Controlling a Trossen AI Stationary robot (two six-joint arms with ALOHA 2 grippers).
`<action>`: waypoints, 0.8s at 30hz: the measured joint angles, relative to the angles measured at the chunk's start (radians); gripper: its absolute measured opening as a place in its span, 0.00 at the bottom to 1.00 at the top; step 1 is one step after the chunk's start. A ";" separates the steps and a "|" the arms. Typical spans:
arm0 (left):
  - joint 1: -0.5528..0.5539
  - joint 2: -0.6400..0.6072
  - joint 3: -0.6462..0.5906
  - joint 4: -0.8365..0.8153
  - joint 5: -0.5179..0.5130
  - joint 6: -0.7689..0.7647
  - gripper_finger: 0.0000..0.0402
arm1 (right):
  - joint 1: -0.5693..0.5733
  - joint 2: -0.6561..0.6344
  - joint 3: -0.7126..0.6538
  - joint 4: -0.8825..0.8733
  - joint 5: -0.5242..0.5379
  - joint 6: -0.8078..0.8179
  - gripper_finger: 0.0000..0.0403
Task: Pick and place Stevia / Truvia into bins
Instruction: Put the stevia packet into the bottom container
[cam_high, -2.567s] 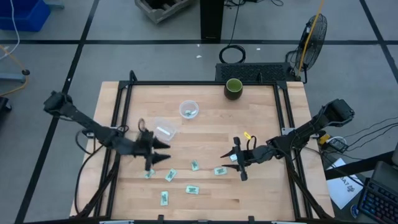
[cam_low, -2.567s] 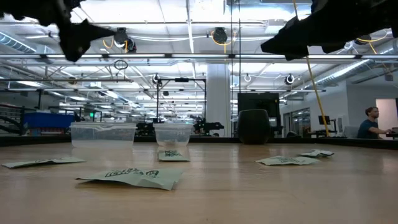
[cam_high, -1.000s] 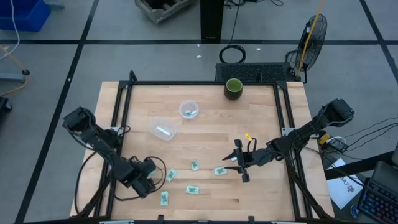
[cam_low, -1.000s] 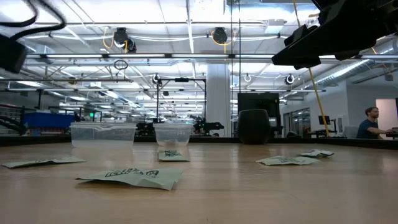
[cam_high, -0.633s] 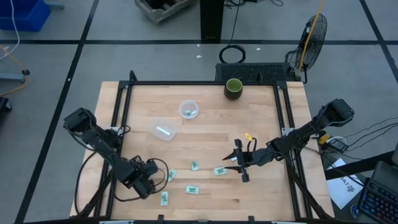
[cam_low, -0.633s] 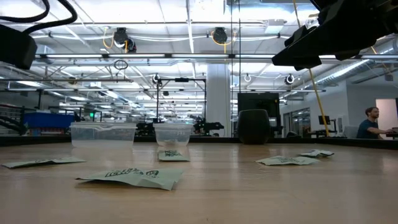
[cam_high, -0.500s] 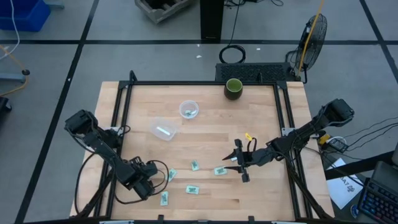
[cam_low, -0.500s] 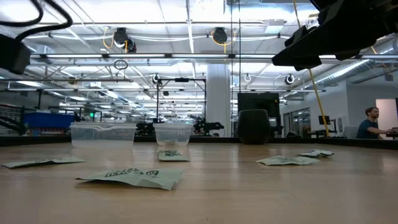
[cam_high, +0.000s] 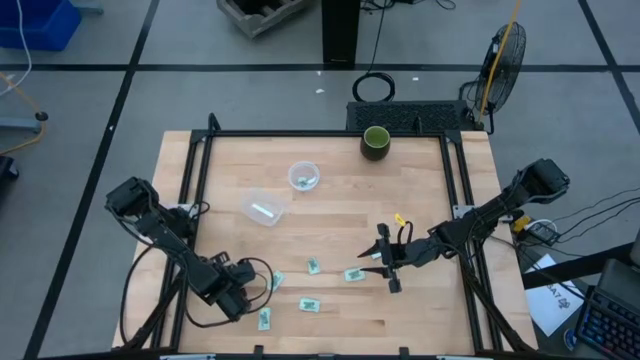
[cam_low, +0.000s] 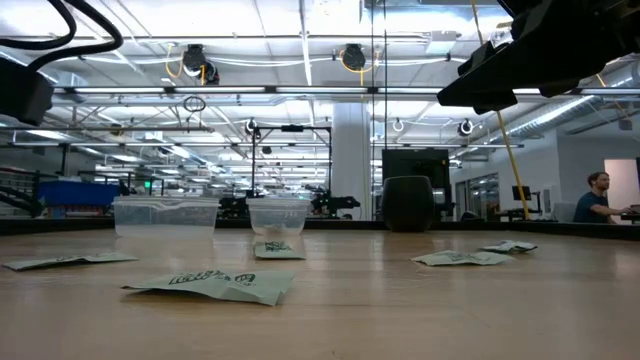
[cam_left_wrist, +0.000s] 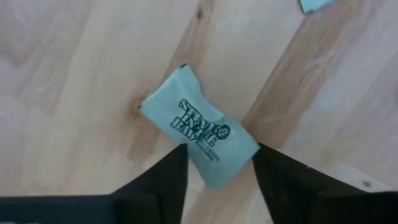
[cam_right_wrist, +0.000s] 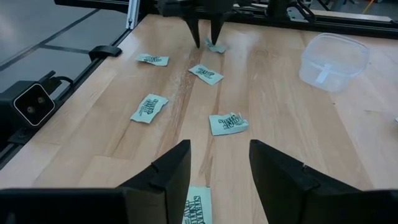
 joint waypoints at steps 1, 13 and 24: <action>0.000 0.000 0.000 -0.001 -0.011 0.000 0.40 | 0.000 0.000 0.000 0.000 0.000 0.000 0.38; 0.011 0.002 -0.003 -0.008 -0.072 0.003 0.15 | -0.008 0.000 -0.084 0.168 0.000 0.005 0.38; 0.076 -0.025 -0.005 -0.007 -0.215 0.085 0.05 | -0.012 0.000 -0.130 0.262 -0.003 -0.003 0.38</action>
